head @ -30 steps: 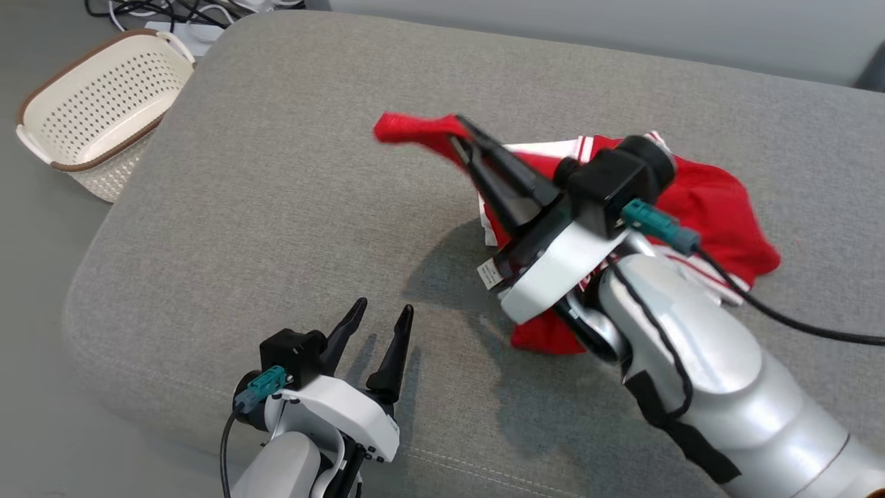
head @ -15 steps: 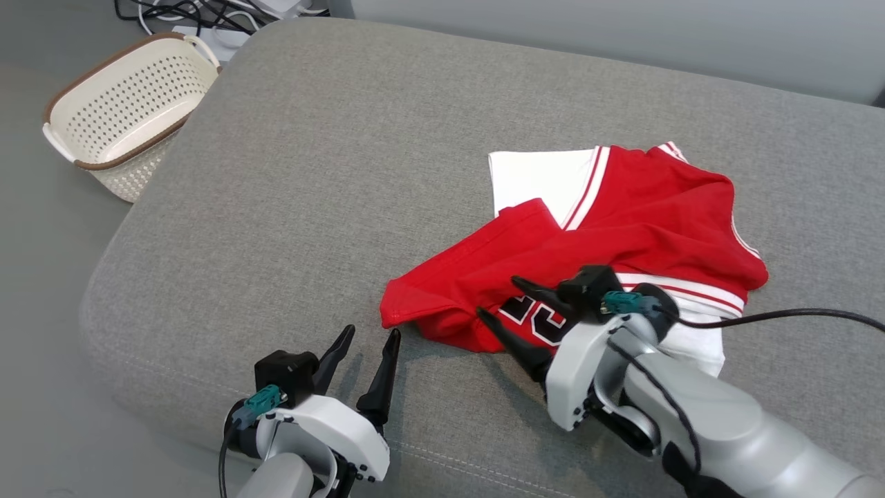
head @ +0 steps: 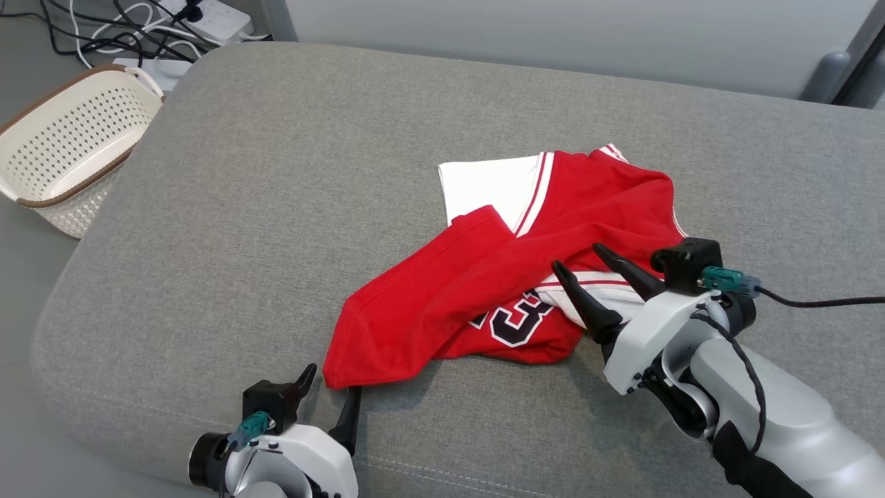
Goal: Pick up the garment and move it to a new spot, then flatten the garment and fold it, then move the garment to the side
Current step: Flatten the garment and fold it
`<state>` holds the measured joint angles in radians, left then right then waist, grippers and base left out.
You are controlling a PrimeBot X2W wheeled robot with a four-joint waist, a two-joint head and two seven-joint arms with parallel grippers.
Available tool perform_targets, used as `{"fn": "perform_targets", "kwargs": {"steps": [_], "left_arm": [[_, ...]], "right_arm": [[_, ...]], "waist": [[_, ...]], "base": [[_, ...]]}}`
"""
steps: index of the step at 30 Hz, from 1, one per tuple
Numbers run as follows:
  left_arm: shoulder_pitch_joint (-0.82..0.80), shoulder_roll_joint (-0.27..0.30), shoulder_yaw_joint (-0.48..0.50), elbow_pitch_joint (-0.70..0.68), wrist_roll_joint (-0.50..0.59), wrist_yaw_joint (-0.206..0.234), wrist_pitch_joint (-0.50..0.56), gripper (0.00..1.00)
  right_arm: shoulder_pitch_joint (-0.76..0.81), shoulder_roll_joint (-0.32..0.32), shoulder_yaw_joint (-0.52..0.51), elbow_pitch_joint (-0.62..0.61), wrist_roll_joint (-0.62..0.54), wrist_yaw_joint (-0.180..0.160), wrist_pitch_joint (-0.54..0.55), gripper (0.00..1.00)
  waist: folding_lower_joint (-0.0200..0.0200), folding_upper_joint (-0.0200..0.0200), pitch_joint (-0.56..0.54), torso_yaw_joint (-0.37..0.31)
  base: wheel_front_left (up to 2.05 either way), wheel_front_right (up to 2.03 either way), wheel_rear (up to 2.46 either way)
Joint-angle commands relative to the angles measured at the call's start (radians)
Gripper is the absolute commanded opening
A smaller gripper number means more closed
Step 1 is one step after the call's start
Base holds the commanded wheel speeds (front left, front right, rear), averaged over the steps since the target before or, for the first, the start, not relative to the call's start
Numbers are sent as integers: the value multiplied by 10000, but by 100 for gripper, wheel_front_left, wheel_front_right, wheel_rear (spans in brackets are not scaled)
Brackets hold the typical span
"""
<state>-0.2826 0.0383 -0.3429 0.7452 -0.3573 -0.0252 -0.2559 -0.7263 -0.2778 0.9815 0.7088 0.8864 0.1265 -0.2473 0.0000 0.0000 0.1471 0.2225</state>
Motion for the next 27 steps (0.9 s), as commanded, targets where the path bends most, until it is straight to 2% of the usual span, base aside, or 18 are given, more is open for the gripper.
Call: {"fn": "perform_targets", "kwargs": {"steps": [1,4,8,14,18,22,27], "left_arm": [[-4,125,394,-113,242,75,-59,100],[83,124,610,-52,496,71,-59,100],[296,122,1119,0,8,-33,-59,100],[624,121,1598,205,-82,7,-59,100],[732,121,2106,-302,-437,-185,-59,100],[810,121,1993,-617,-1124,-462,-59,100],[609,121,1469,-341,-1765,-570,-59,100]], "right_arm": [[325,0,-364,-268,-165,42,-142,100],[685,5,-948,-341,-418,42,-143,100],[1119,-17,-1552,-427,-674,42,-143,100],[1504,-10,-2360,-469,-1058,42,-144,100],[1638,116,-2845,-529,-1390,42,-144,100],[1742,272,-3117,-587,-1643,42,-144,100],[1658,259,-3611,-671,-2036,42,-144,100]], "waist": [[0,0,-15,-126],[0,0,-29,-236],[0,0,-103,-320],[0,0,-191,-250],[0,0,-244,-141],[0,0,-269,-132],[0,0,-150,-414]], "base": [[0,0,0],[0,0,0],[0,0,0],[0,0,0],[0,0,0],[0,0,0],[0,0,0]]}}
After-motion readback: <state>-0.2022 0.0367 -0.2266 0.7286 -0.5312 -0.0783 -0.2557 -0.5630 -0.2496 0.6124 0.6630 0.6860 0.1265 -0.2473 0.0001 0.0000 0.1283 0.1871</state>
